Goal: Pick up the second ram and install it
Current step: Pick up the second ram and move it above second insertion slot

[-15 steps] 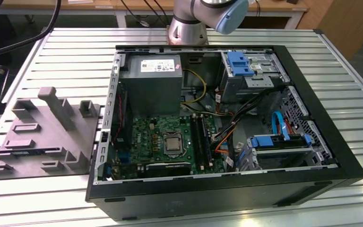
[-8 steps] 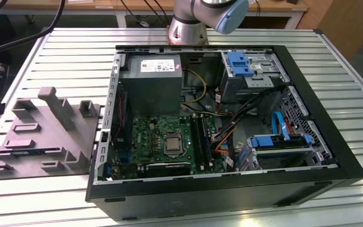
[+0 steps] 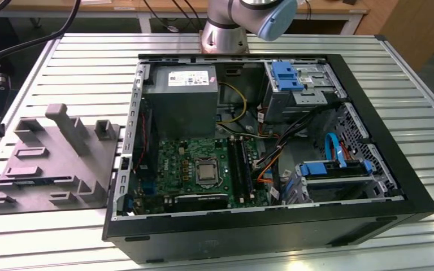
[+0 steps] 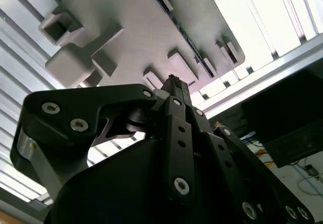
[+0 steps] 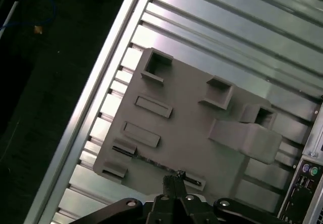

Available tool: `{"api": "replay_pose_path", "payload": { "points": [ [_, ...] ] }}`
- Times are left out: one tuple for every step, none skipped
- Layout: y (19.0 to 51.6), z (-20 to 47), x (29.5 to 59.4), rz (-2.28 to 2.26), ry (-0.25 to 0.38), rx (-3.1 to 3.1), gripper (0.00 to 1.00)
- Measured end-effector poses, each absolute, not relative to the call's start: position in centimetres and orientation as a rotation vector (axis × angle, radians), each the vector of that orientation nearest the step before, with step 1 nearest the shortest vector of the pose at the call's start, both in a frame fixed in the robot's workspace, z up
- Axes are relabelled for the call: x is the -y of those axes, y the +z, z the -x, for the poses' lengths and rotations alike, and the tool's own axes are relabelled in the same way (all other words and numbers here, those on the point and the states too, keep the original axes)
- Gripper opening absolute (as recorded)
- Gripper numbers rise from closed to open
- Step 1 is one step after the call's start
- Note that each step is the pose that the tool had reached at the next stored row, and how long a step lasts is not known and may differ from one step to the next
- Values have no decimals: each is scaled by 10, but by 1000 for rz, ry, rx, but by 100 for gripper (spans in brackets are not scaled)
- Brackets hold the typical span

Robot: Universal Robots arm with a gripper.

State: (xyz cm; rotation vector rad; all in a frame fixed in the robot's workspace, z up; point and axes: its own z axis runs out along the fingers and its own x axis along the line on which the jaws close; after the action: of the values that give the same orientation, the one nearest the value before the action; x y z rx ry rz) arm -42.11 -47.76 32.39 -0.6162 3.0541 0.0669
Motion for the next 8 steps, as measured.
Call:
{"api": "replay_pose_path", "payload": {
  "points": [
    [324,421,478,644,67,-3049,10],
    [324,421,478,671,67,-3043,10],
    [323,421,478,699,67,-3038,10],
    [323,421,478,726,68,-3032,10],
    [322,421,478,753,68,-3025,10],
    [322,421,478,783,69,-3018,10],
    [321,421,478,810,69,-3011,10],
    [321,421,478,838,69,-3004,10]
  ]
}}
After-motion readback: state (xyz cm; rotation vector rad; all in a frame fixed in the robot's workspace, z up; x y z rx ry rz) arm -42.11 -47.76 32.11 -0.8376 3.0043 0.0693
